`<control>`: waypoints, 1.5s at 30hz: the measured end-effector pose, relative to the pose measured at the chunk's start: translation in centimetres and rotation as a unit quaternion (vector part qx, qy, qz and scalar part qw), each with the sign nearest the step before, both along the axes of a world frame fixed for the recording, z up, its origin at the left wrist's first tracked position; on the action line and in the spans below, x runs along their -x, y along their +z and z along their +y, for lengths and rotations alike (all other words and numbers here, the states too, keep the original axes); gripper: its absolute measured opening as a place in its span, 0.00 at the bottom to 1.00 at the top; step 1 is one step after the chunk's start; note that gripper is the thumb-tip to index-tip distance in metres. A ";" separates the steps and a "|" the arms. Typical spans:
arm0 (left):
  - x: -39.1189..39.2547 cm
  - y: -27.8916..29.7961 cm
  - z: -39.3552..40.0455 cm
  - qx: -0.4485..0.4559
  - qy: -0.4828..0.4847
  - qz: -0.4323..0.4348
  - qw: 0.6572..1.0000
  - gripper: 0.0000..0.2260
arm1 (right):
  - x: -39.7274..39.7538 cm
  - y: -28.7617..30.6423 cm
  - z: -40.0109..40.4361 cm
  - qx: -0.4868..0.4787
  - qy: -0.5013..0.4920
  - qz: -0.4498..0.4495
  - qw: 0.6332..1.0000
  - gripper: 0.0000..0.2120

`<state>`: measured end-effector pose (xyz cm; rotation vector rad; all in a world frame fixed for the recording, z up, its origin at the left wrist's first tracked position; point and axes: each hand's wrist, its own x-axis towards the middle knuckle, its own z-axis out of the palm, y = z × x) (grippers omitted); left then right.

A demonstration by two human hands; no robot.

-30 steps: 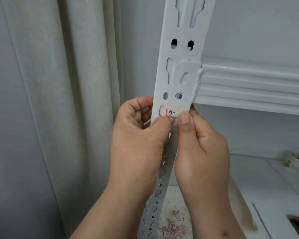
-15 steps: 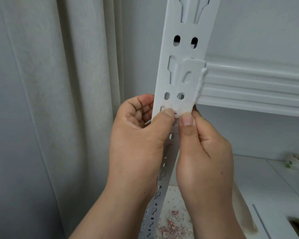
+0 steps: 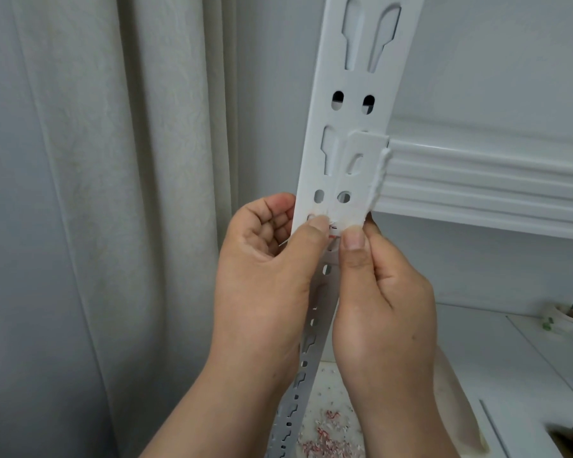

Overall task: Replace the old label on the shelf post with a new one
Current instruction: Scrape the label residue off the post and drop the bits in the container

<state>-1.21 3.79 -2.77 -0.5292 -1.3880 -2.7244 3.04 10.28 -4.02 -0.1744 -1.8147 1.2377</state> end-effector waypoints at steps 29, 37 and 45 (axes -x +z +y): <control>0.1 0.2 0.2 0.009 0.007 0.007 1.000 0.16 | 0.4 -0.2 -0.2 -0.018 -0.030 -0.005 0.999 0.19; -0.1 0.4 0.2 0.001 -0.002 0.003 1.000 0.17 | 0.3 0.0 -0.3 -0.012 -0.025 -0.014 1.000 0.19; -0.3 0.1 0.0 0.000 -0.013 -0.015 1.000 0.16 | 0.4 0.0 -0.3 -0.015 -0.030 -0.016 0.999 0.18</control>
